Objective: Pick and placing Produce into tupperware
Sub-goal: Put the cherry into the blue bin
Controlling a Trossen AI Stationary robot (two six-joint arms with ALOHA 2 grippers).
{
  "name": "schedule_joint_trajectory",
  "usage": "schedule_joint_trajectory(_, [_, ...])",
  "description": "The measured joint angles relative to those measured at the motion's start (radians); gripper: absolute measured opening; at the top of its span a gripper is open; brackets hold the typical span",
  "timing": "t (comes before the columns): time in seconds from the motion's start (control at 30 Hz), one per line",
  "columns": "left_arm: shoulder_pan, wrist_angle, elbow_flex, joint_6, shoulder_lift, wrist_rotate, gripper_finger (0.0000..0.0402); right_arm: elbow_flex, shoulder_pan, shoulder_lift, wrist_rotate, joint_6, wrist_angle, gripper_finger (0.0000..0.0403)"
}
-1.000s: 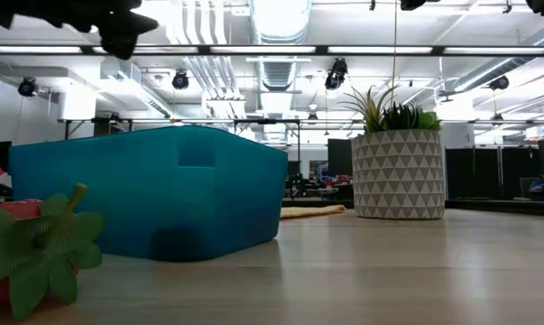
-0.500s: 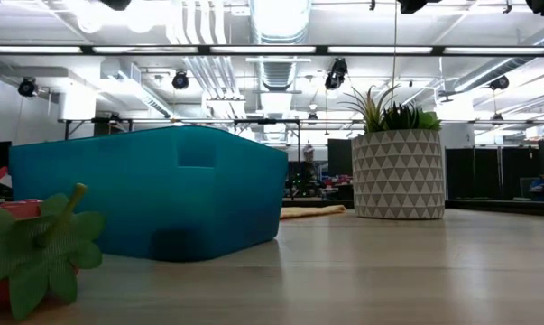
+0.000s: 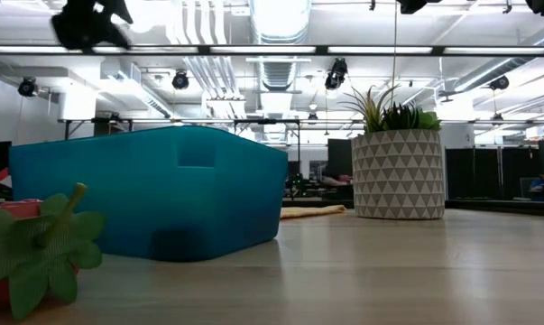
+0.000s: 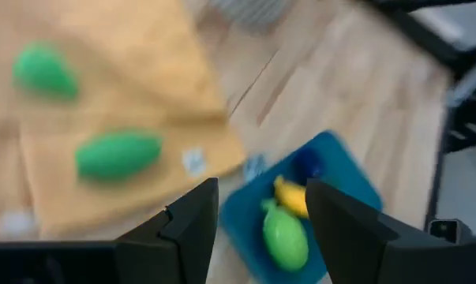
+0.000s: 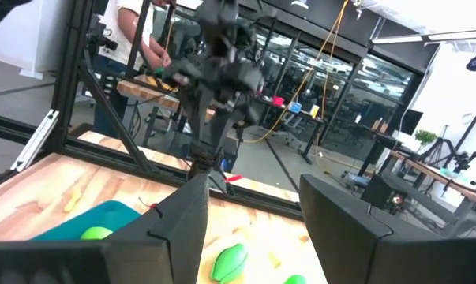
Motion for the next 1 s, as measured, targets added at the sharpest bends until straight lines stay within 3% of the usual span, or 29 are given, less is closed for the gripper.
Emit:
schedule_joint_trajectory(0.27, [-0.001, -0.243, -0.001, -0.426, 0.120, 0.122, 0.0178, 0.000, 0.000, 0.000, 0.000, 0.003, -0.001, 0.0192])
schedule_joint_trajectory(0.6, [-0.016, -0.259, -0.011, -0.568, 0.290, 0.309, 0.0178, 0.000, 0.000, 0.000, 0.000, 0.003, -0.011, 0.0192])
schedule_joint_trajectory(1.0, [-0.051, -0.259, -0.012, -0.840, 0.489, 0.366, 0.0178, -0.001, 0.000, 0.000, -0.002, 0.025, -0.023, 0.0192])
